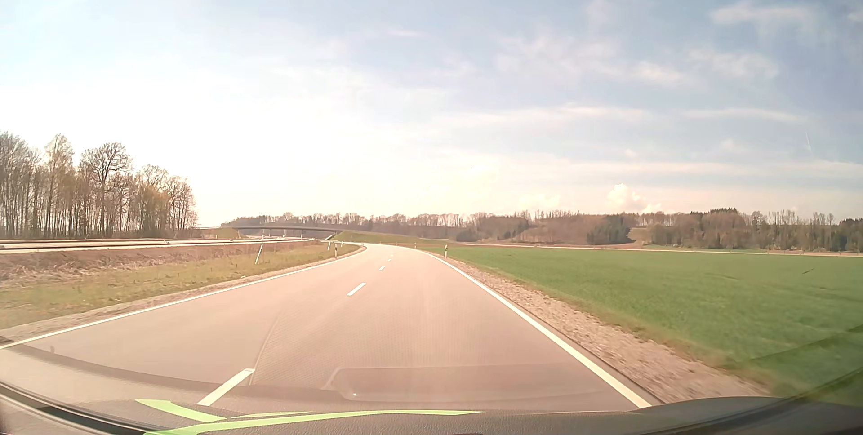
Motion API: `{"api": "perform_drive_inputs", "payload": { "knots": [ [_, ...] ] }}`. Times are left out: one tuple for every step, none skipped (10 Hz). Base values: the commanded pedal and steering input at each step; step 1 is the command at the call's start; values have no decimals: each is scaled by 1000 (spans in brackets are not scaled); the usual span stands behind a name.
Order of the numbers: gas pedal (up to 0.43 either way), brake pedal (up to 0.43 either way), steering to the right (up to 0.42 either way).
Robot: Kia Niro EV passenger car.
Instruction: Follow the waypoints while adhering to traffic rules and regulations
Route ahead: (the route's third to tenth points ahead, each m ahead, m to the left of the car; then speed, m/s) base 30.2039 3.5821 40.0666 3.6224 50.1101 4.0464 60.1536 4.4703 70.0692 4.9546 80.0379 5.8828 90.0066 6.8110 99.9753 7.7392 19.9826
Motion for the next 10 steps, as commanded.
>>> {"api": "perform_drive_inputs", "payload": {
  "knots": [
    [189, 0, -6],
    [189, 0, -6],
    [189, 0, -6],
    [189, 0, -6],
    [189, 0, -6],
    [189, 0, -6],
    [189, 0, -6],
    [189, 0, -6],
    [189, 0, -6],
    [189, 0, -6]
  ]
}}
